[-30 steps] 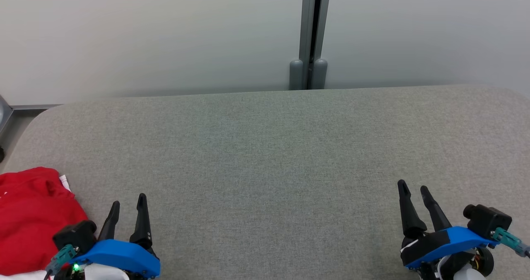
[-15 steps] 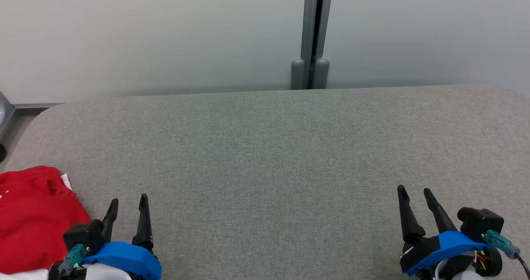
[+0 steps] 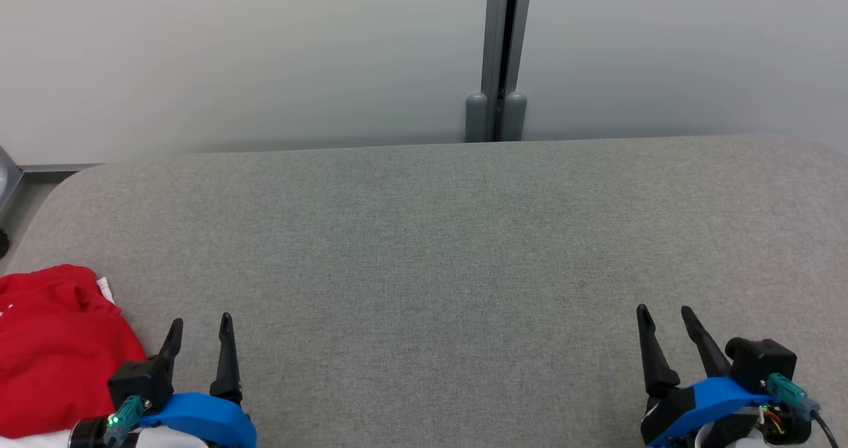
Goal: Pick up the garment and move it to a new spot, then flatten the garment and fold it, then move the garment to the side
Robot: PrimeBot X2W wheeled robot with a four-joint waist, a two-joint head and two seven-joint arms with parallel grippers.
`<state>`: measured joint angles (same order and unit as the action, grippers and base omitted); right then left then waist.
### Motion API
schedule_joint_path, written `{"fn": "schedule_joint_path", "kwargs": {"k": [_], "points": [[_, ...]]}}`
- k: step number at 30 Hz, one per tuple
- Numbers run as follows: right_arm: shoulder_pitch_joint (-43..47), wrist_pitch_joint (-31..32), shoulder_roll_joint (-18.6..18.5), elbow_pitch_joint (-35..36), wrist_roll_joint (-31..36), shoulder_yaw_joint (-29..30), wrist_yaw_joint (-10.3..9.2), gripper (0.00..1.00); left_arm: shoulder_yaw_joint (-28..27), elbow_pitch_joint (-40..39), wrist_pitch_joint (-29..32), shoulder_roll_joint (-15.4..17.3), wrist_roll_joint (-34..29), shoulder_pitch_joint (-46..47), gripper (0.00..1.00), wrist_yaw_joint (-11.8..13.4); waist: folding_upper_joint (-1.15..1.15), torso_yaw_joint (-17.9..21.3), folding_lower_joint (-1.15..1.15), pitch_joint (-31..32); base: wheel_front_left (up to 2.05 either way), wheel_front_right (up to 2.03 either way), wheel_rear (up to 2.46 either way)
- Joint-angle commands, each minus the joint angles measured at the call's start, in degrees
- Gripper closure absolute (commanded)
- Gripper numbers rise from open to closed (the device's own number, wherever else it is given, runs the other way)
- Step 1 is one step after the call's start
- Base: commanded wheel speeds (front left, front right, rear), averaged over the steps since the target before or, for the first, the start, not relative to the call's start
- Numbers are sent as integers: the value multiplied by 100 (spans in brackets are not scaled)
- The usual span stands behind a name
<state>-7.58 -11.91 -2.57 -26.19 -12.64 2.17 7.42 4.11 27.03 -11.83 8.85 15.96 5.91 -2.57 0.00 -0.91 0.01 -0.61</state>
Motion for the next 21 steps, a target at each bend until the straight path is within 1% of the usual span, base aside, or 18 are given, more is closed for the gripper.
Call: {"fn": "schedule_joint_path", "kwargs": {"k": [1,3,9,21], "points": [[11,-62,-40,-6,153,39,10,0,-58,-40,-70,-4,-154,27,0,-20,0,-6,0,-3,0,0,0],[-22,-88,-42,-36,136,132,7,0,-75,-72,-93,-13,-238,35,0,-64,0,-7,0,-2,0,0,0],[-77,-148,-41,-5,318,105,7,0,-102,-127,-155,-43,-488,12,0,-89,0,-3,0,4,0,0,0],[-72,-263,-46,-203,967,52,8,0,-83,101,-271,-55,-1083,-6,0,-162,0,-39,-1,-10,0,0,0]]}}
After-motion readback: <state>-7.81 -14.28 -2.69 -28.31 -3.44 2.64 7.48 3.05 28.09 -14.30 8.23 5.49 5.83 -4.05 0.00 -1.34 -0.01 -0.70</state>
